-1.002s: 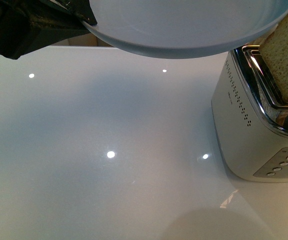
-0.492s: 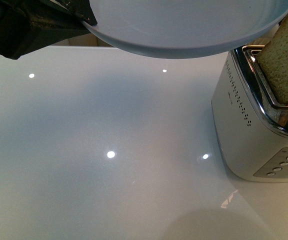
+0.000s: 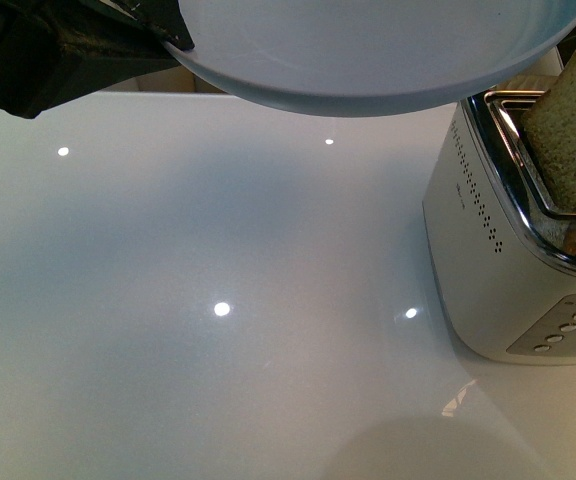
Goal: Left arm holds plate, right arm toasts bread
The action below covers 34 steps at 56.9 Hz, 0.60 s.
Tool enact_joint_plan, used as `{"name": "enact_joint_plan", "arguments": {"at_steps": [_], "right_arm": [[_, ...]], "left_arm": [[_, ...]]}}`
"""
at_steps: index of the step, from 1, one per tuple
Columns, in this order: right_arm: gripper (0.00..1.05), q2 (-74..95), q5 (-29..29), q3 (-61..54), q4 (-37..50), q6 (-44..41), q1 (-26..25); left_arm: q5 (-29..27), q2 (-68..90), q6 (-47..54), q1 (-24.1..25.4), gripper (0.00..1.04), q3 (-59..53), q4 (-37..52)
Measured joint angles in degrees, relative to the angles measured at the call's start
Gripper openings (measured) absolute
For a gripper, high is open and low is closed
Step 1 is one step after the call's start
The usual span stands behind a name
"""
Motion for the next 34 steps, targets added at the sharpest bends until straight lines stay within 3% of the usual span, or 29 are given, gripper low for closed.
{"name": "enact_joint_plan", "arguments": {"at_steps": [29,34], "right_arm": [[0.03,5.77,-0.48,-2.21,3.19,0.11,1.03],[0.18,6.01,-0.85,-3.02,3.45,0.63,1.03]], "left_arm": [[0.02,0.0,0.0,0.0,0.03,0.0,0.0],[0.0,0.0,0.0,0.0,0.03,0.0,0.0]]}}
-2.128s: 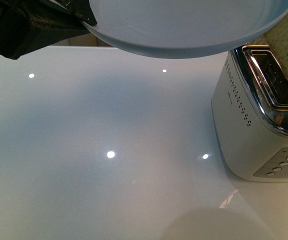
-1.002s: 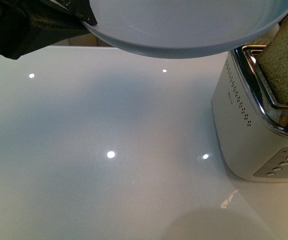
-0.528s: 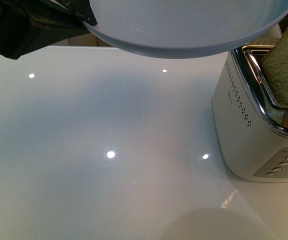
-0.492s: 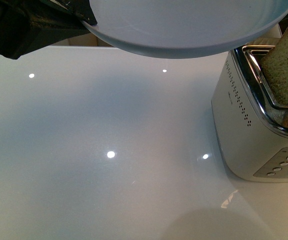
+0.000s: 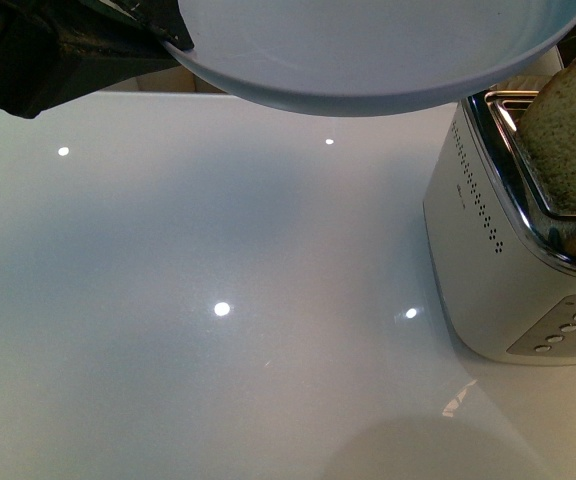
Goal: Left arm holds plate, right arm toasts bread
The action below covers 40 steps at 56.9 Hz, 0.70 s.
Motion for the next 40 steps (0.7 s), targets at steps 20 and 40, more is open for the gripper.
{"name": "enact_joint_plan", "arguments": {"at_steps": [20,40], "right_arm": [[0.82,-3.02,-2.25,-2.43,-0.46,0.98,-0.76],[0.96,-4.04,-2.38,-2.32,-0.96,1.79,-1.62]], "left_arm": [[0.02,0.0,0.0,0.0,0.03,0.0,0.0],[0.02,0.0,0.0,0.0,0.03,0.0,0.0]]}}
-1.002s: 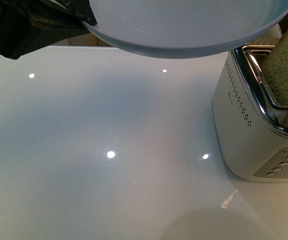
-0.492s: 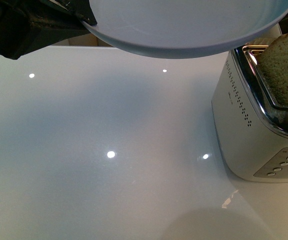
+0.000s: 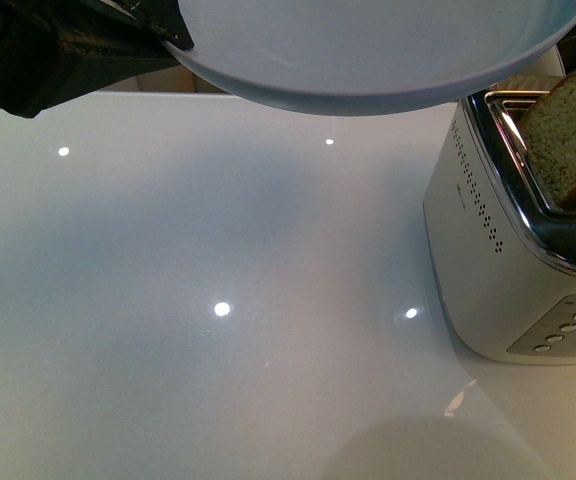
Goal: Left arm holds plate, right arm toasts bread
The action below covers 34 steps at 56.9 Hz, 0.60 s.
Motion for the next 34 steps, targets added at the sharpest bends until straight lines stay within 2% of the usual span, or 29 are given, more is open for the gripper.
{"name": "enact_joint_plan", "arguments": {"at_steps": [10,32,34], "right_arm": [[0.96,-2.32,-1.18,-0.07,0.57,1.33,-0.04],[0.96,-18.51,-3.08,-6.75,3.28,2.99,-4.66],[0.92,-18.36,-2.29,-8.52,8.44,2.4,-4.66]], "left_arm": [[0.0,0.0,0.0,0.0,0.03,0.0,0.0],[-0.02,0.0,0.0,0.0,0.03,0.0,0.0],[-0.02,0.0,0.0,0.0,0.03,0.0,0.0]]}}
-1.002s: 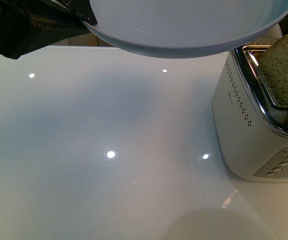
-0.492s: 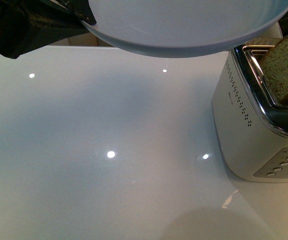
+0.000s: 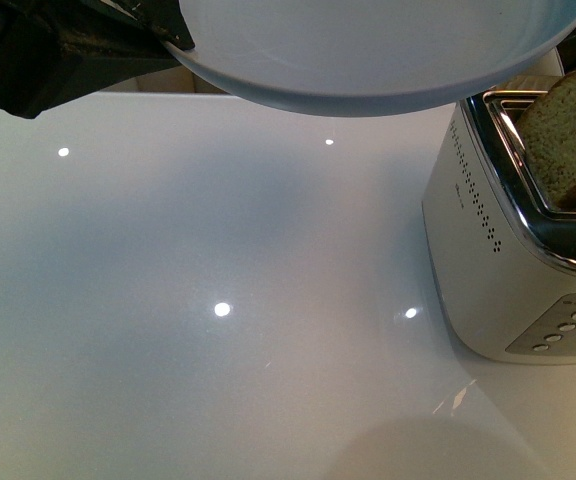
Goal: Left arm holds plate, right arm toasts bread
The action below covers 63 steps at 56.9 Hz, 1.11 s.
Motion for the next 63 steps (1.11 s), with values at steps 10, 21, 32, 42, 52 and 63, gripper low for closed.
{"name": "enact_joint_plan", "arguments": {"at_steps": [10,21,32,42,52,63], "right_arm": [[0.64,-1.99,-0.11,-12.79,30.91,-2.73,-0.76],[0.26,-9.25,-3.82,-18.14,31.85,-3.58,-4.87],[0.02,-15.06,-4.0,-20.92,29.03,-3.89,-4.87],[0.02,-21.11,-3.98,-23.02,25.05,-3.91,-4.87],[0.02,-25.83,-4.07,-25.55,23.67,-3.91,-4.87],[0.02,-31.06,-4.11,-25.57,18.88,-3.93,-4.87]], "left_arm": [[-0.17,-0.02,-0.02,0.02,0.03,0.0,0.0],[0.02,-0.07,-0.02,-0.04,0.03,0.0,0.0],[0.02,-0.09,-0.04,-0.04,0.03,0.0,0.0],[0.04,-0.09,-0.04,-0.04,0.03,0.0,0.0],[0.0,-0.09,-0.04,-0.04,0.03,0.0,0.0],[0.02,-0.09,-0.04,-0.04,0.03,0.0,0.0]]}}
